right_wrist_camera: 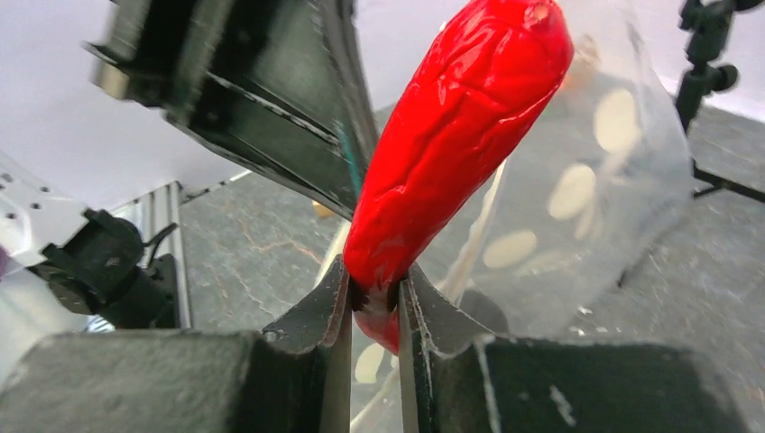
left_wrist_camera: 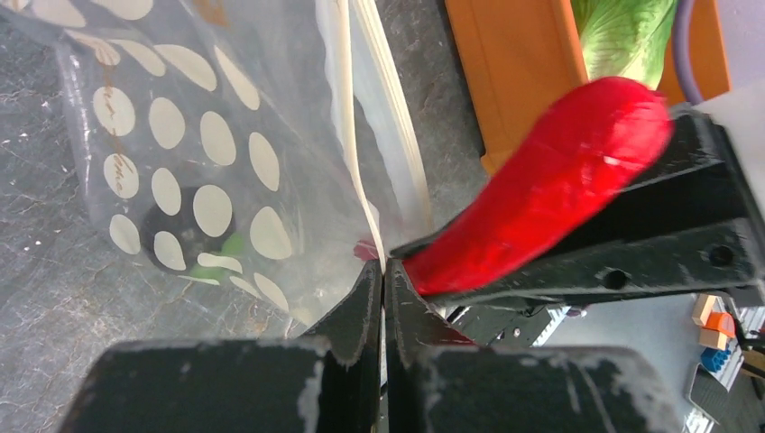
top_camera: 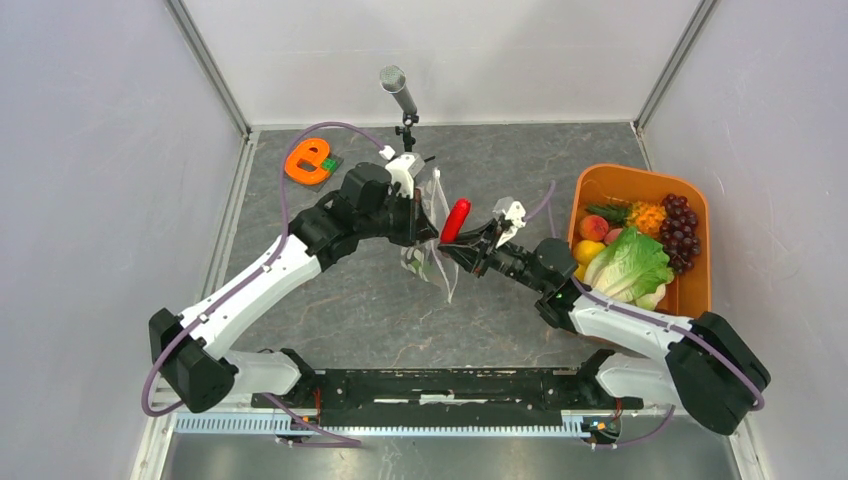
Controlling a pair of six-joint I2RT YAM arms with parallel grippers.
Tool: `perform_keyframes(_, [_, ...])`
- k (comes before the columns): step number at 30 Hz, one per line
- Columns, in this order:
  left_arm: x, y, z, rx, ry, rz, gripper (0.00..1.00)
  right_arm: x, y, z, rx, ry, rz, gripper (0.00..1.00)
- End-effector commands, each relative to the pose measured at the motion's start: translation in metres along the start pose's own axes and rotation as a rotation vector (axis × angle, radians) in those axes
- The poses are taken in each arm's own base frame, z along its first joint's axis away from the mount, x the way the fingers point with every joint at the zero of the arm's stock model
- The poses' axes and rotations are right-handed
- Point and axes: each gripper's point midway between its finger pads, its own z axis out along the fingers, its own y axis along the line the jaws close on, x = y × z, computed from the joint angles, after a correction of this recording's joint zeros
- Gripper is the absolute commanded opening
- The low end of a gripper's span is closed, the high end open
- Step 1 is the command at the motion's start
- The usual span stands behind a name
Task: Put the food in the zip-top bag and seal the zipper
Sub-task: Place the fake vegetable in the zipper food storage bag.
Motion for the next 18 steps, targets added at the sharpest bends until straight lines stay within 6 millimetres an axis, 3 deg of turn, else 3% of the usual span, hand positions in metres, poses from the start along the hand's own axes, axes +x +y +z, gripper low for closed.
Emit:
perform_keyframes(1, [-0.021,-0.018,-0.022,0.038,-0.076,-0.007,0.02,-0.005,-0.015,-0.002,0.083,-0.035,-0.047,0.07])
perform_keyframes(5, [-0.029,-0.016,-0.036,0.000,-0.107,-0.015,0.02,0.000,-0.025,-0.003,0.112,0.074,-0.175,0.08])
perform_keyframes(9, [-0.035,-0.024,-0.042,0.009,-0.097,-0.033,0.02,0.011,-0.016,0.002,0.026,0.227,-0.236,0.09])
perform_keyframes(18, [-0.035,-0.033,-0.052,0.006,-0.059,-0.129,0.02,0.028,-0.018,-0.007,0.004,0.541,-0.401,0.15])
